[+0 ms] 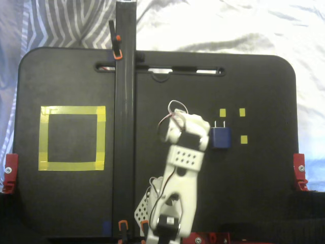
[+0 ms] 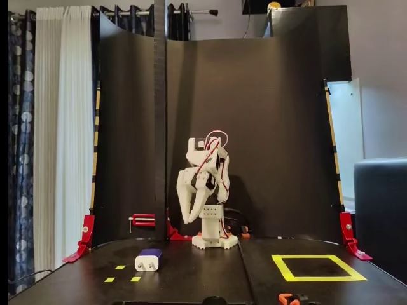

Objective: Grasp a block and put it in the designated area.

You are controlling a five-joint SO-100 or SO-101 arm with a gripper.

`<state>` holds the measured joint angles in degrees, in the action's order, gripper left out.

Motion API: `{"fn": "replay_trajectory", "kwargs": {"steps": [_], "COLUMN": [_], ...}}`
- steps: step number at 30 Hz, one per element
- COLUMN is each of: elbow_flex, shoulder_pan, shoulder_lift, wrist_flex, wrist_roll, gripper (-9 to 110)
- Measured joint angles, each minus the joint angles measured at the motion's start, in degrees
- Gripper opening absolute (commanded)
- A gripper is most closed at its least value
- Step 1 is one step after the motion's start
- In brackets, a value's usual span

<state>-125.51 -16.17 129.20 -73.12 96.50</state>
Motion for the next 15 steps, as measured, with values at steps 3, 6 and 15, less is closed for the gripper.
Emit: {"fn": "replay_trajectory", "kwargs": {"steps": [3, 6, 15], "elbow_flex": [2.02, 4.04, 5.63], "shoulder_pan": [-3.16, -6.86, -16.52], "shoulder_lift": [-2.37, -4.66, -11.60], "wrist_flex": [-4.57, -7.47, -5.80], "wrist_roll": [8.09, 15.03, 28.56], "gripper": [0, 0, 0]}}
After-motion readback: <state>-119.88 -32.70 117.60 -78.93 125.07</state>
